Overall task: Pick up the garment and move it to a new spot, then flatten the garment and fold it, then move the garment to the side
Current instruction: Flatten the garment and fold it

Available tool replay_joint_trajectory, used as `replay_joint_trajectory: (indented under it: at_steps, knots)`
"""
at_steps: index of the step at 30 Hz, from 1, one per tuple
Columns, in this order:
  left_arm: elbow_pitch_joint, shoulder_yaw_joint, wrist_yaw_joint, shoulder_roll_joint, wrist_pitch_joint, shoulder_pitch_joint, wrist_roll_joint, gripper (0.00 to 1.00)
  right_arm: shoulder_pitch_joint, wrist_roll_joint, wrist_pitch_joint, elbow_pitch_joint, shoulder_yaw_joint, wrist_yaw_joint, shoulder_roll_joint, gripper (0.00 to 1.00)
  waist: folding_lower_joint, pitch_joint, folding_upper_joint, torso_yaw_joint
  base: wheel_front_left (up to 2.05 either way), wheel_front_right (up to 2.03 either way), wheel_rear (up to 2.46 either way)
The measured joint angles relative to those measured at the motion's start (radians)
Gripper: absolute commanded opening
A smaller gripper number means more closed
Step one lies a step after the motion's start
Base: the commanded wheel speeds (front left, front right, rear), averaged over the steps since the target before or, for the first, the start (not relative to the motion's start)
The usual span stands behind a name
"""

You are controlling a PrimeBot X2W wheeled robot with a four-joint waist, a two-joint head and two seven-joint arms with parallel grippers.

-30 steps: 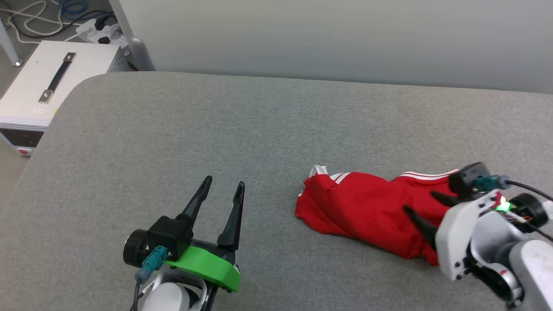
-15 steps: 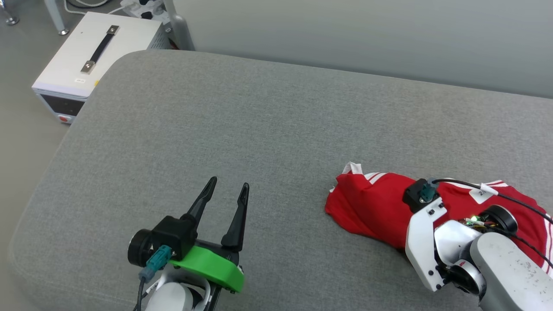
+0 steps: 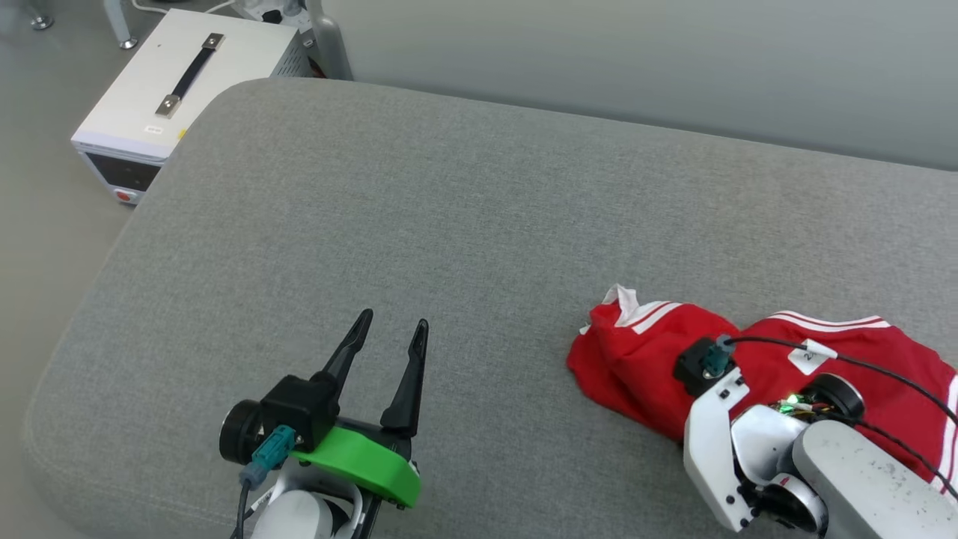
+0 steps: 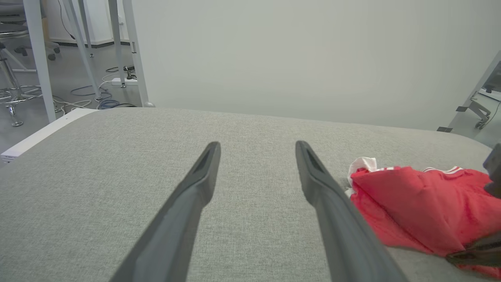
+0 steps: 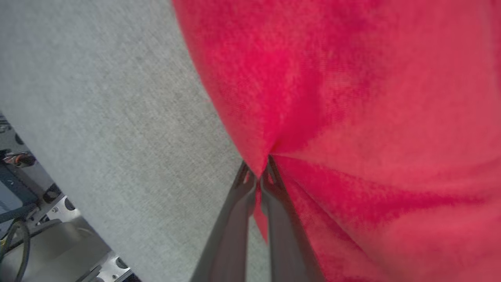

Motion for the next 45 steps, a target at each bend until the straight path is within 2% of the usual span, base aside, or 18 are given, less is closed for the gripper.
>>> replay_joint_trajectory:
  at_steps: [8, 9, 14, 15, 16, 21, 22, 27, 32, 34, 38, 41, 45]
  knots:
    - [0.002, -0.002, 0.0, 0.001, 0.0, 0.003, 0.0, 1.0, 0.023, 0.115, -0.002, -0.177, 0.079, 0.001, -0.058, 0.0, 0.0, -0.042, 0.0, -0.043, 0.0, 0.0, 0.0]
    - [0.002, -0.008, 0.0, 0.001, 0.0, 0.004, 0.0, 1.0, 0.052, 0.121, 0.001, -0.176, 0.116, 0.001, -0.064, 0.0, 0.0, -0.052, 0.0, -0.053, 0.0, 0.0, 0.0]
    - [0.004, -0.011, 0.0, 0.003, 0.0, 0.006, 0.0, 1.0, 0.073, 0.125, -0.023, -0.127, 0.162, 0.001, -0.054, 0.0, 0.0, -0.054, 0.0, -0.056, 0.0, 0.0, 0.0]
    - [0.004, -0.01, 0.0, 0.004, 0.0, 0.006, 0.0, 1.0, 0.073, 0.124, -0.04, -0.117, 0.161, 0.001, -0.051, 0.65, 0.0, -0.054, 0.0, -0.058, 0.0, 0.0, 0.0]
    - [0.004, -0.008, 0.0, 0.005, 0.0, 0.006, 0.0, 1.0, 0.073, 0.12, -0.058, -0.112, 0.159, 0.001, -0.048, 1.0, 0.0, -0.054, 0.0, -0.06, 0.0, 0.0, 0.0]
    - [0.003, 0.006, 0.0, 0.006, 0.0, 0.006, 0.0, 1.0, 0.073, 0.127, -0.121, -0.116, 0.117, 0.001, -0.035, 1.0, 0.0, -0.055, 0.0, -0.078, 0.0, 0.0, 0.0]
    - [0.003, 0.012, 0.0, 0.006, 0.0, 0.007, 0.0, 1.0, 0.074, 0.149, -0.159, -0.157, 0.037, 0.001, -0.035, 1.0, 0.0, -0.058, 0.0, -0.096, 0.0, 0.0, 0.0]
    - [0.0, 0.029, 0.0, 0.006, 0.0, 0.014, -0.002, 1.0, 0.107, 0.157, -0.234, -0.252, -0.147, 0.001, -0.037, 1.0, 0.0, -0.067, 0.0, -0.13, 0.0, 0.0, 0.0]
    - [-0.009, 0.04, 0.0, 0.005, 0.0, 0.015, -0.027, 1.0, 0.164, 0.074, -0.363, -0.304, -0.351, 0.001, -0.007, 1.0, 0.0, -0.075, 0.0, -0.166, 0.0, 0.0, 0.0]
    - [-0.014, 0.042, 0.0, 0.005, 0.0, 0.015, -0.043, 1.0, 0.194, 0.016, -0.44, -0.313, -0.423, 0.001, 0.026, 1.0, 0.0, -0.076, 0.0, -0.18, 0.0, 0.0, 0.0]
    - [-0.015, 0.04, 0.0, 0.005, 0.0, 0.015, -0.049, 1.0, 0.245, -0.161, -0.656, -0.299, -0.568, 0.001, 0.132, 1.0, 0.0, -0.07, 0.0, -0.203, 0.0, 0.0, 0.0]
    - [-0.013, 0.033, 0.0, 0.006, 0.0, 0.014, -0.049, 1.0, 0.291, -0.236, -0.771, -0.275, -0.624, 0.001, 0.221, 1.0, 0.0, -0.062, 0.0, -0.216, 0.0, 0.0, 0.0]
    - [-0.009, 0.033, 0.0, 0.006, 0.0, 0.015, -0.055, 1.0, 0.331, -0.294, -0.87, -0.248, -0.692, 0.001, 0.316, 1.0, 0.0, -0.057, 0.0, -0.233, 0.0, 0.0, 0.0]
